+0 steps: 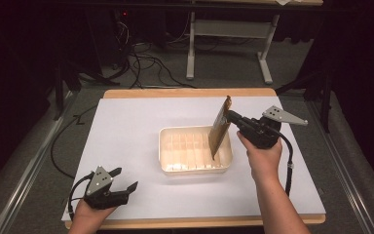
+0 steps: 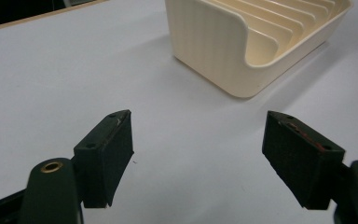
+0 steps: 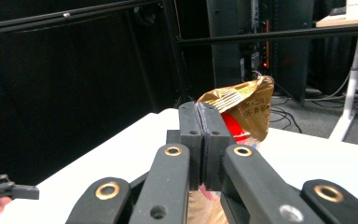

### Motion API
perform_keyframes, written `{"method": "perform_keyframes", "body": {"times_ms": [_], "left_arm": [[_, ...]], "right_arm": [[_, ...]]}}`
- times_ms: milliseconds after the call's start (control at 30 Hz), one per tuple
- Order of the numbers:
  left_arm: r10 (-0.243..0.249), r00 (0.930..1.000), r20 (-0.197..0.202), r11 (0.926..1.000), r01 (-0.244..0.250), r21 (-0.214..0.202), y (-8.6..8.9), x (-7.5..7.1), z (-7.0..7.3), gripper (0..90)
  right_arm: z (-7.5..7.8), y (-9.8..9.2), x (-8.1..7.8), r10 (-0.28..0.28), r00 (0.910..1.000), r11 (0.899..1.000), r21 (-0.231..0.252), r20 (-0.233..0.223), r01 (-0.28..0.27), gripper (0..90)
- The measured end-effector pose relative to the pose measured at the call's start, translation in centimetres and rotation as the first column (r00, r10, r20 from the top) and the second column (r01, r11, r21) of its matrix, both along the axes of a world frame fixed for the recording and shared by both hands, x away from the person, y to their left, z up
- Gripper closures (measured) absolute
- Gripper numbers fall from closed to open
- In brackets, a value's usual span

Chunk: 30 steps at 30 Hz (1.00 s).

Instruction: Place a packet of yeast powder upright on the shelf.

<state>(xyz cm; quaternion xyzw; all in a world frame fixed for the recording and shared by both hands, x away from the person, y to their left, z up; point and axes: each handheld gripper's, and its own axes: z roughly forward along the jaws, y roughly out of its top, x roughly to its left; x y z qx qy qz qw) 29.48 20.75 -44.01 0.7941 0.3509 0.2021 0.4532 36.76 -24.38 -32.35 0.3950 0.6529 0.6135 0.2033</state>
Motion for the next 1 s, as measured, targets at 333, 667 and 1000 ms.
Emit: {"method": "perform_keyframes", "body": {"times_ms": [333,667,1000], "left_arm": [[0.0,1.0,0.0,1.0,0.0,0.002,0.0,0.0,0.0,24.9],[0.002,1.0,-0.006,1.0,-0.002,-0.006,0.1,0.1,-0.1,24.9],[0.005,1.0,-0.005,0.9999,-0.005,-0.01,0.2,0.1,-0.1,24.9]], "right_arm": [[-0.5,0.0,0.9,-0.016,0.9997,0.999,-0.034,-0.019,0.015,90.0],[-1.4,0.3,1.4,-0.02,0.9989,0.998,-0.052,-0.043,0.018,90.0],[-3.3,0.8,1.8,-0.02,0.997,0.997,-0.074,-0.075,0.014,90.0]]}}
